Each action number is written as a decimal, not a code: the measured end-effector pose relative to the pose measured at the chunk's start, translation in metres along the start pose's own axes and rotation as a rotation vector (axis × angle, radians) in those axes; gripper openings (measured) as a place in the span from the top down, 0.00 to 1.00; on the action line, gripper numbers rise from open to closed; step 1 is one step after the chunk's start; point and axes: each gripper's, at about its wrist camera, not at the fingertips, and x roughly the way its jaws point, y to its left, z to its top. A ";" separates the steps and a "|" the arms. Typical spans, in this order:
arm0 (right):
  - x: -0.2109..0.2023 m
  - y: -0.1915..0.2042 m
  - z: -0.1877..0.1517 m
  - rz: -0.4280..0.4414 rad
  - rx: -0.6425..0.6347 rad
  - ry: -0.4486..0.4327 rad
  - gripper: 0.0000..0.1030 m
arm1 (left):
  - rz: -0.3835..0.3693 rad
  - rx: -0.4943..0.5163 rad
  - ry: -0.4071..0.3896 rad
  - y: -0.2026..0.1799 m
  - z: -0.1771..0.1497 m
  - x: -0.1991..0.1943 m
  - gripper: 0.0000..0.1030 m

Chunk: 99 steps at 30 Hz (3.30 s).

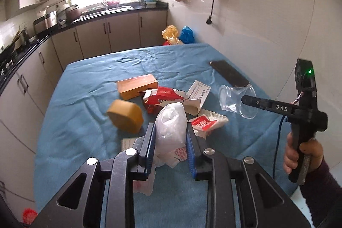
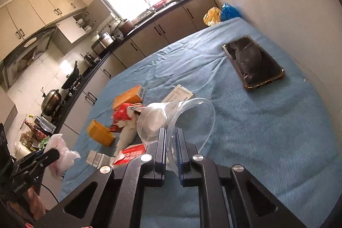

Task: Collect trash
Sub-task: 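Carry the bag and cup to the red basket and release both, then grasp the white medicine box with the left tool while the right tool grasps the snack wrapper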

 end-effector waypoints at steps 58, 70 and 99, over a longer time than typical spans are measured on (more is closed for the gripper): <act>0.191 0.437 -0.270 0.489 -0.538 0.613 0.46 | 0.532 -0.896 -0.080 0.311 -0.311 -0.217 0.43; 0.152 0.390 -0.239 0.418 -0.522 0.501 0.36 | 0.587 -0.815 -0.052 0.279 -0.285 -0.214 0.36; 0.027 0.119 -0.109 0.054 -0.272 0.221 0.23 | 0.234 -0.342 0.026 0.092 -0.123 -0.074 0.30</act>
